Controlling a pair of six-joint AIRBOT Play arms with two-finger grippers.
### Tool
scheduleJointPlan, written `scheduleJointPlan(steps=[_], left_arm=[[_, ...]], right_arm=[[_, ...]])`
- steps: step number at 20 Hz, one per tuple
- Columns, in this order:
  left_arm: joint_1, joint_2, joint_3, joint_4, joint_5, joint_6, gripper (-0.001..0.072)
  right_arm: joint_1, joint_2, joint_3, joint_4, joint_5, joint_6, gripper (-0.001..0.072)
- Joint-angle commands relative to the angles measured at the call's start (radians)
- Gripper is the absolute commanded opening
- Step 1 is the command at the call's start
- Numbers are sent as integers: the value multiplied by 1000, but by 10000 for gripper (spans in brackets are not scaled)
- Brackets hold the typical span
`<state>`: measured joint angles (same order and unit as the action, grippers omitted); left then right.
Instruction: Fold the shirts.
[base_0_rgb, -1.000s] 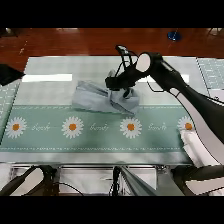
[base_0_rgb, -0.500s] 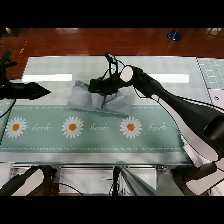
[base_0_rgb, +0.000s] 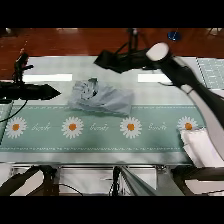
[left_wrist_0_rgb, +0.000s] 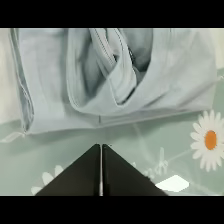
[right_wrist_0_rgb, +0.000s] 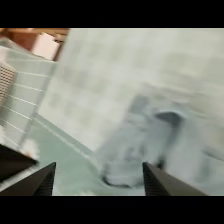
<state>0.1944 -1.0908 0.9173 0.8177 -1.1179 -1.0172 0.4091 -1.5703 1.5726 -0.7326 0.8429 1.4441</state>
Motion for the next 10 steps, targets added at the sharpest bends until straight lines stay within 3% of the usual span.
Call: scheduleJointPlan(steps=[1,3,4,7,8,10], left_arm=[[-19,-44,18,-5,107,76,281],[-53,-113,63,-5,124,125,550],[-74,-161,100,-5,124,132,614],[-144,-326,240,-5,103,131,626],[-167,-391,299,-5,77,129,699],[-201,-518,422,-5,1,105,720]], right_arm=[[-169,129,1,-374,317,114,599],[-249,160,1,-537,459,135,594],[-286,161,1,-573,520,134,594],[-363,158,-24,-586,587,110,615],[-377,158,-35,-585,586,102,615],[-389,158,-58,-586,586,77,615]])
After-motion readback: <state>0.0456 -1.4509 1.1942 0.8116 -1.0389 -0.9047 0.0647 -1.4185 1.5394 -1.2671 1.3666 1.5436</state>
